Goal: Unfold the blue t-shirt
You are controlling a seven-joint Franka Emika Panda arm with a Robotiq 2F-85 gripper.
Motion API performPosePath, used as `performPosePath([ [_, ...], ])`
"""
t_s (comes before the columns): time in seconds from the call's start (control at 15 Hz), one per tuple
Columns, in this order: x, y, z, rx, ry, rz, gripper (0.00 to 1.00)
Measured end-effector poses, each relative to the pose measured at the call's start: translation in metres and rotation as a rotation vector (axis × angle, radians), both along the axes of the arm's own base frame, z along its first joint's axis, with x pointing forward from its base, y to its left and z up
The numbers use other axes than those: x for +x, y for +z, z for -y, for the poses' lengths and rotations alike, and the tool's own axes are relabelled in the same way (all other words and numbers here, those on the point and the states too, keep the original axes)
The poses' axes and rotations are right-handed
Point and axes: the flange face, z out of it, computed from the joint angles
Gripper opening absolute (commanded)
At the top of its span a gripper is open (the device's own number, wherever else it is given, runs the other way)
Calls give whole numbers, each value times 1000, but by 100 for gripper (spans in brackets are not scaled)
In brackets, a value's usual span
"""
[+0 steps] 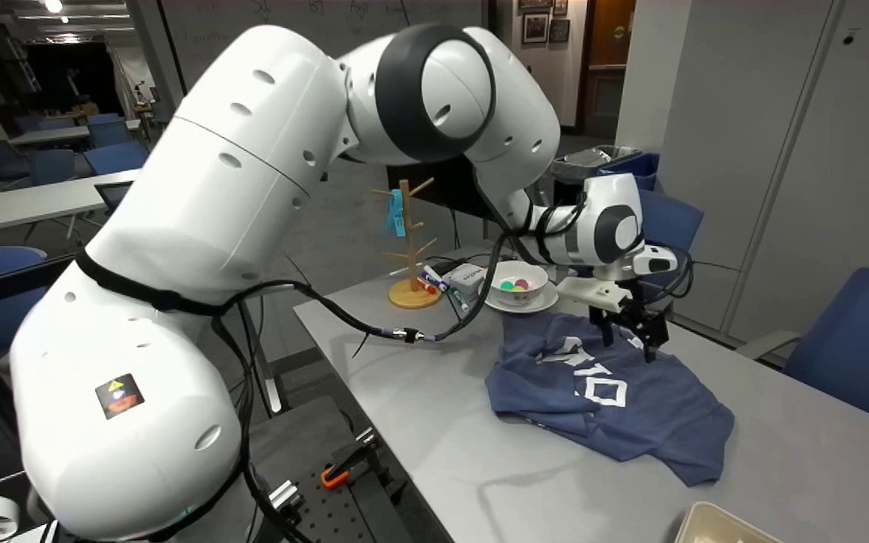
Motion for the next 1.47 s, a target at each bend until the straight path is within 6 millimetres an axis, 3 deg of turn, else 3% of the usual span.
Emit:
performPosePath([
  [0.27,-50,27,-8,81,-4,-74,100],
  [0.47,-92,21,-11,169,-26,-148,100],
  [0.67,-120,6,-16,263,-33,-205,100],
  [0.87,-125,-6,-15,307,-17,-200,100],
  [1.2,-115,-18,3,308,-39,-167,100],
  [1.47,-106,-33,21,311,-48,-172,81],
])
